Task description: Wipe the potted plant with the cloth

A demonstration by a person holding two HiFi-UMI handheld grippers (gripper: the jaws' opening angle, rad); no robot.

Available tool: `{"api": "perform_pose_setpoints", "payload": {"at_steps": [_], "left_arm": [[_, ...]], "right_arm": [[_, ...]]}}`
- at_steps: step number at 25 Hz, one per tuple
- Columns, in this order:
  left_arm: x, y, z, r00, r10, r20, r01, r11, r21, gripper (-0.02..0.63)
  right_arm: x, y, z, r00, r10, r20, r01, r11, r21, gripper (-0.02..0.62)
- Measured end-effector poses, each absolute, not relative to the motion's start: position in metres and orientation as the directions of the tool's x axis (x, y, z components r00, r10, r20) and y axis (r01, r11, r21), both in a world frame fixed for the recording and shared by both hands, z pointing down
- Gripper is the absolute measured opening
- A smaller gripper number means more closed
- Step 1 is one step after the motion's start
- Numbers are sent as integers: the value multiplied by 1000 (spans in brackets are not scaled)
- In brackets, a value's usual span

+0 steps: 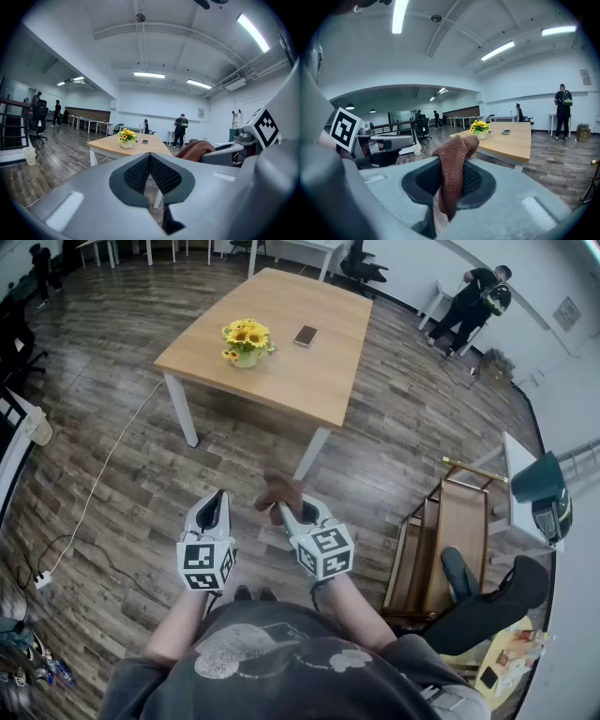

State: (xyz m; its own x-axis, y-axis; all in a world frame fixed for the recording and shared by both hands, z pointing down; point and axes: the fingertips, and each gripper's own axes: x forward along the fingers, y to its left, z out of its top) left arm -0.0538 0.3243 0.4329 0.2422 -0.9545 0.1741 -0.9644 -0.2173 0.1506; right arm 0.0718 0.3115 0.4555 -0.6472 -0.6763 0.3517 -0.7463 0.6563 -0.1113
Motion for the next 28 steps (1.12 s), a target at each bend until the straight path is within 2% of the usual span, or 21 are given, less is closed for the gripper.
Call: {"api": "perform_pose_setpoints", "payload": {"at_steps": [11, 17, 28], "left_arm": [[-57, 322, 433, 254, -951, 175, -960, -226, 164, 18], [-66, 322, 444, 256, -947, 193, -958, -221, 185, 18], [-92, 319, 451, 277, -942, 187, -953, -245, 179, 18]], "right_arm": [[63, 312, 459, -644, -671, 367, -748, 653, -117, 49], [62, 308, 458, -630, -701, 334, -770, 621, -147, 51], [64, 300, 466, -531, -783, 324, -845, 519, -131, 52]]}}
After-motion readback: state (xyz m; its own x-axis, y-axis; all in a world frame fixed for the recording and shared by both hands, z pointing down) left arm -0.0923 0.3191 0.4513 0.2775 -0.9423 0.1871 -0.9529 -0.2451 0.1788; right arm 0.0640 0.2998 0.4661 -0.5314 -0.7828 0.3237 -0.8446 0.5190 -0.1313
